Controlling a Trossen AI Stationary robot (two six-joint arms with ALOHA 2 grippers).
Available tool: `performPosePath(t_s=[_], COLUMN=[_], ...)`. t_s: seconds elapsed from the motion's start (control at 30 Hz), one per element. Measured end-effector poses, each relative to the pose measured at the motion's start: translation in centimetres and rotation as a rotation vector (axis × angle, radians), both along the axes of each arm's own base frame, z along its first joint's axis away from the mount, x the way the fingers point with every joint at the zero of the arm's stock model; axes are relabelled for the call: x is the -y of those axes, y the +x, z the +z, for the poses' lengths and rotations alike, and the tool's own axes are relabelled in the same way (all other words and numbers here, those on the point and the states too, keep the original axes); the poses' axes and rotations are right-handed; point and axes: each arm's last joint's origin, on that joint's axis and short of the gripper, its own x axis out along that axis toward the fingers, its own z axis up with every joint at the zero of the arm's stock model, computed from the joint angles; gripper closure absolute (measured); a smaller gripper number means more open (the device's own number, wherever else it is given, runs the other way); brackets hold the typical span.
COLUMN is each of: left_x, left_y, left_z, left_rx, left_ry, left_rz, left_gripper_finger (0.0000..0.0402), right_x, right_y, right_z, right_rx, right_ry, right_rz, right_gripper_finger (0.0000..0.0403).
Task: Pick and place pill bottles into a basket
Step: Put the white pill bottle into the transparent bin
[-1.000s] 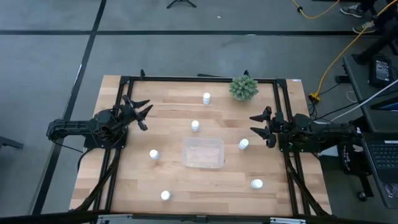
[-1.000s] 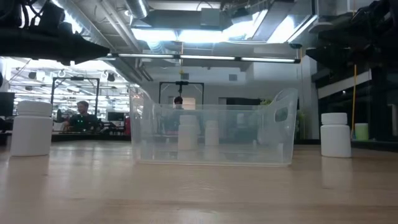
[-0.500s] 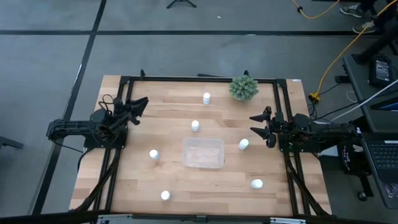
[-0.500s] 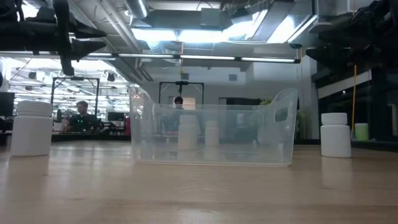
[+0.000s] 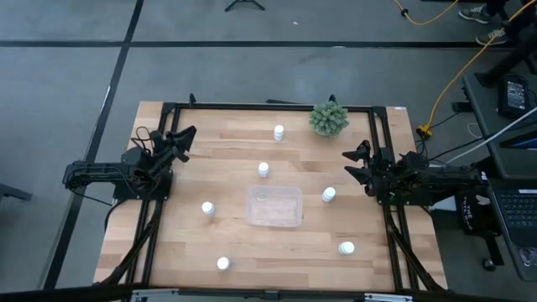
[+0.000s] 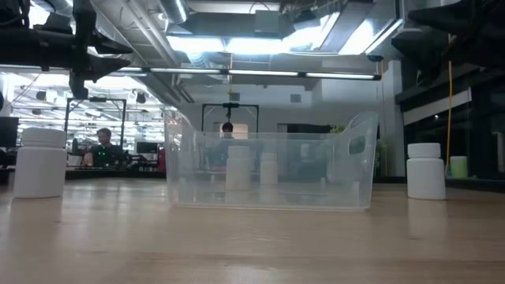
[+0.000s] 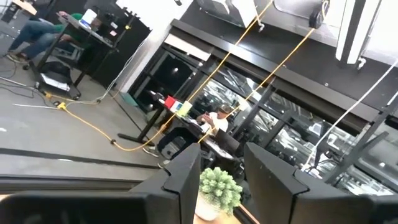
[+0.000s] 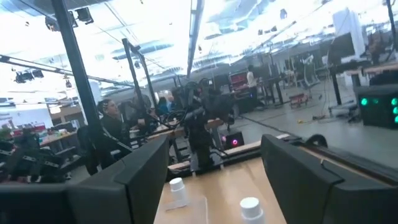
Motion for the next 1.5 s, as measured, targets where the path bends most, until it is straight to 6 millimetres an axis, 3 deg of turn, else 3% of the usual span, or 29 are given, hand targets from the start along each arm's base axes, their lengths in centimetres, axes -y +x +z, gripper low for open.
performPosePath(t_s=[0.23, 0.47, 0.57, 0.67, 0.93, 1.1, 1.2, 1.33, 1.5], left_x=[0.0, 0.4, 0.5, 0.8, 1.2, 1.2, 1.0, 0.6, -0.1], left_y=[0.0, -0.1, -0.4, -0.9, -1.1, 0.9, 3.1, 6.5, 10.3], left_z=[0.0, 0.9, 1.8, 2.9, 8.0, 11.3, 12.7, 13.2, 12.3], left_rx=[0.007, 0.138, 0.232, 0.313, 0.325, 0.188, 0.041, -0.221, -0.551], left_ry=[-0.002, 0.013, 0.067, 0.151, 0.330, 0.472, 0.523, 0.565, 0.541], left_rz=[-0.014, -0.164, -0.219, -0.267, -0.335, -0.319, -0.227, -0.182, -0.277], left_gripper_finger=[0.0279, 0.0278, 0.0272, 0.0263, 0.0234, 0.0231, 0.0231, 0.0230, 0.0230], right_x=[0.0, 0.6, 0.6, 0.6, 0.6, 0.6, 0.5, 0.5, 0.4], right_y=[-0.1, -0.6, -0.8, -0.8, 0.8, 2.2, 2.7, 3.2, 4.2], right_z=[0.1, 1.7, 3.7, 6.1, 15.2, 20.6, 22.8, 23.9, 23.9], right_rx=[0.016, 0.154, 0.092, -0.081, -0.398, -0.396, -0.375, -0.412, -0.532], right_ry=[-0.011, 0.187, 0.162, 0.144, 0.030, -0.151, -0.156, -0.089, 0.024], right_rz=[-0.005, -0.132, -0.150, -0.164, -0.196, -0.217, -0.218, -0.209, -0.169], right_gripper_finger=[0.0146, 0.0146, 0.0146, 0.0146, 0.0146, 0.0146, 0.0146, 0.0146, 0.0146])
